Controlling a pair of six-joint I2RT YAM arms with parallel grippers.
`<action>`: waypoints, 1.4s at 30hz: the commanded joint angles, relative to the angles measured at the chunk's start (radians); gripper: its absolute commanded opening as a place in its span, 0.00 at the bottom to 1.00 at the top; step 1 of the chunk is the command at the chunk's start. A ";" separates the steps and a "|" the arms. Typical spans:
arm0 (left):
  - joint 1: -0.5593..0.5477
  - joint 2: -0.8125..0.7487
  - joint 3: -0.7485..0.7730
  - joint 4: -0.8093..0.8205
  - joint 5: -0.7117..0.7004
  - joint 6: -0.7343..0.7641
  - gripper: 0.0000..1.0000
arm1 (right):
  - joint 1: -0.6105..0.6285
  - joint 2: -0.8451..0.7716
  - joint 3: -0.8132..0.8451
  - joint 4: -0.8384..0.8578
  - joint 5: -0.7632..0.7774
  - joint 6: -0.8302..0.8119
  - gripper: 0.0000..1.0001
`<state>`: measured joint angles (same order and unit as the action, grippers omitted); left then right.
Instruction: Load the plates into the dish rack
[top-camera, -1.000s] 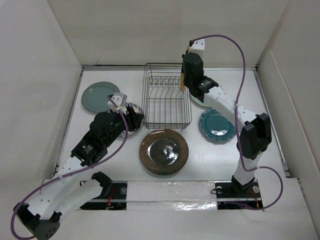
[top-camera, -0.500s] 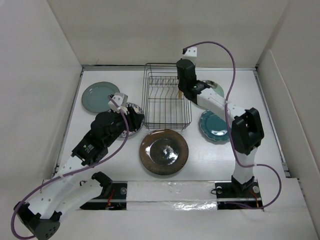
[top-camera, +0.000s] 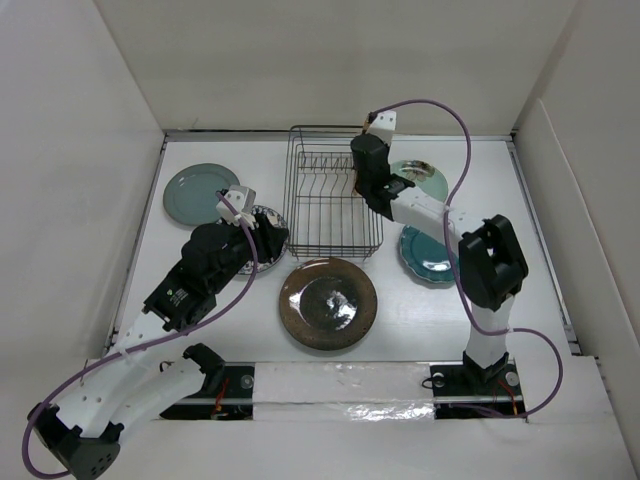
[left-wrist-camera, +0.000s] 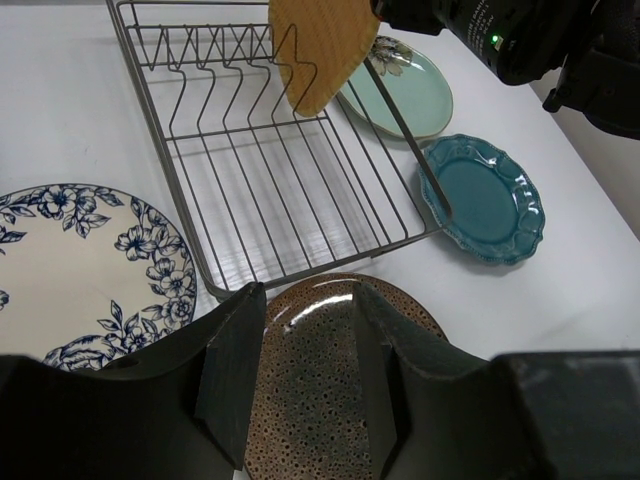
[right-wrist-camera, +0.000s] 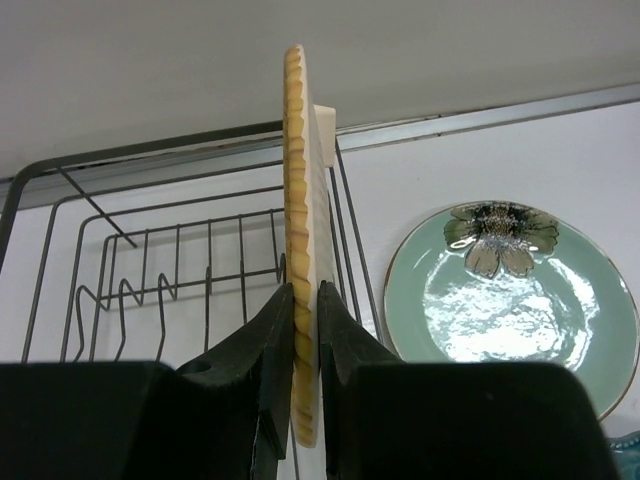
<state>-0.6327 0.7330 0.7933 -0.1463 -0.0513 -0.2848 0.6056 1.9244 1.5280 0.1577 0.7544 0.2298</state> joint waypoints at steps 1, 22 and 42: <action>0.004 0.000 -0.008 0.057 0.016 0.004 0.37 | 0.019 -0.033 -0.020 -0.003 0.028 0.069 0.02; 0.004 -0.007 -0.009 0.056 0.019 0.003 0.37 | -0.242 -0.629 -0.529 -0.089 -0.224 0.374 0.00; 0.004 -0.011 -0.011 0.056 0.027 0.003 0.37 | -0.825 -0.821 -1.212 -0.031 -0.816 0.588 0.60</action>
<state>-0.6327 0.7357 0.7929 -0.1459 -0.0341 -0.2848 -0.1890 1.0866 0.3374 0.0288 0.0467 0.8013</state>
